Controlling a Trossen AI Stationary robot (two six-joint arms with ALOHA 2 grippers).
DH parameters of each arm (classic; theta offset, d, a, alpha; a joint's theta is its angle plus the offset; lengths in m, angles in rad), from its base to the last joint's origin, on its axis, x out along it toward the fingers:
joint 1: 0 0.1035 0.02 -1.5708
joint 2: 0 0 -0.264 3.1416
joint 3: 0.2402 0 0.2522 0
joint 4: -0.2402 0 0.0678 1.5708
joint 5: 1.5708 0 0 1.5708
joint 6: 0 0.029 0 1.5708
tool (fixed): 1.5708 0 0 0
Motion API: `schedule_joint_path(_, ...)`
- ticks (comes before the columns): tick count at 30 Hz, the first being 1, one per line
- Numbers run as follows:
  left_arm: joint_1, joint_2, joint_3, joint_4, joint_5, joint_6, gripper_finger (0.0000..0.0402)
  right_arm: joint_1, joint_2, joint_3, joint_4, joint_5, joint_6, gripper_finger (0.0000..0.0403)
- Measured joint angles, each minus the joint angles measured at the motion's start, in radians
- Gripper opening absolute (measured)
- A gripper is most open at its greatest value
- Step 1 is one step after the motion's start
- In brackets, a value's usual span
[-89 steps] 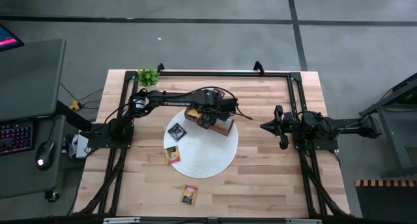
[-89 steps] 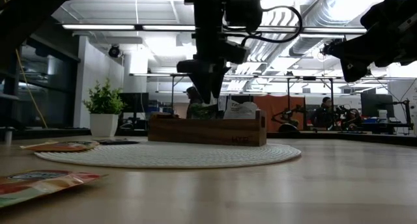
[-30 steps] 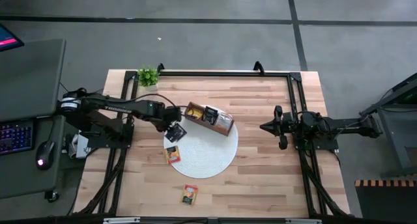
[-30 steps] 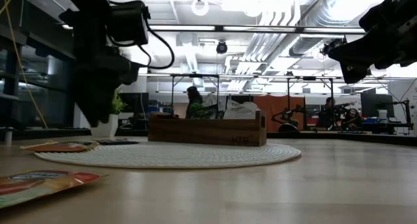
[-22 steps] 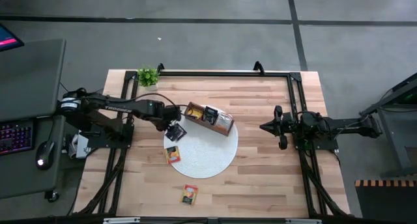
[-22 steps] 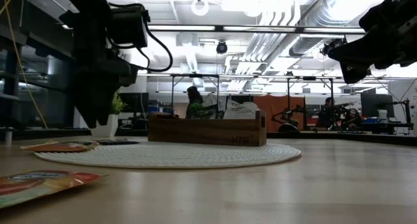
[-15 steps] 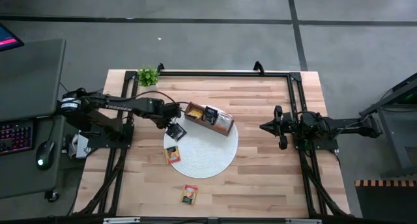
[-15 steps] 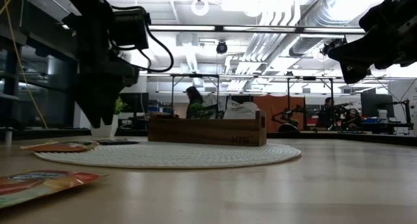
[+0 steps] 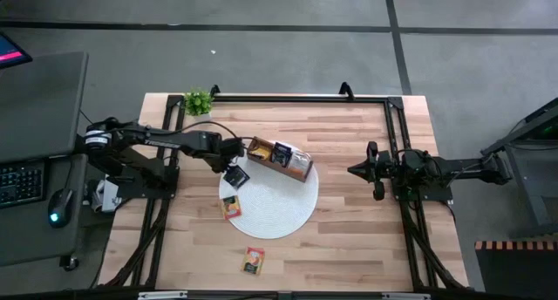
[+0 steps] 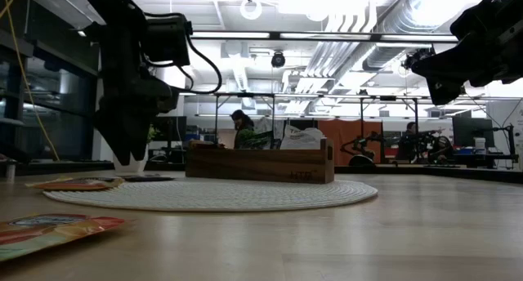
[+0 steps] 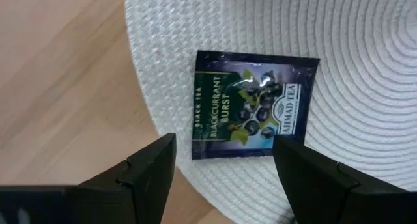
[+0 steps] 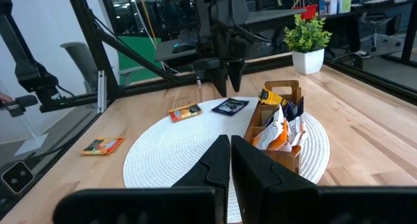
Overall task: Pick & Place Tea
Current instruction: Put the blue tea bag into the middle section of the wooden organizer
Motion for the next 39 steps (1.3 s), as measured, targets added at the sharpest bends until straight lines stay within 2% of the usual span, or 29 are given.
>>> schedule_joint_path(15,0.003,0.045,-0.005,0.011,0.029,-0.001,0.0253,0.000,0.000,0.000,0.000,0.000,0.000,0.0012)
schedule_joint_path(22,0.002,0.041,-0.070,0.110,0.056,-0.054,0.0253,0.000,0.000,0.000,0.000,0.000,0.000,0.0012)
schedule_joint_path(39,0.002,0.043,-0.074,0.152,0.125,-0.057,0.0253,0.000,0.000,0.000,0.000,0.000,0.000,0.0012)
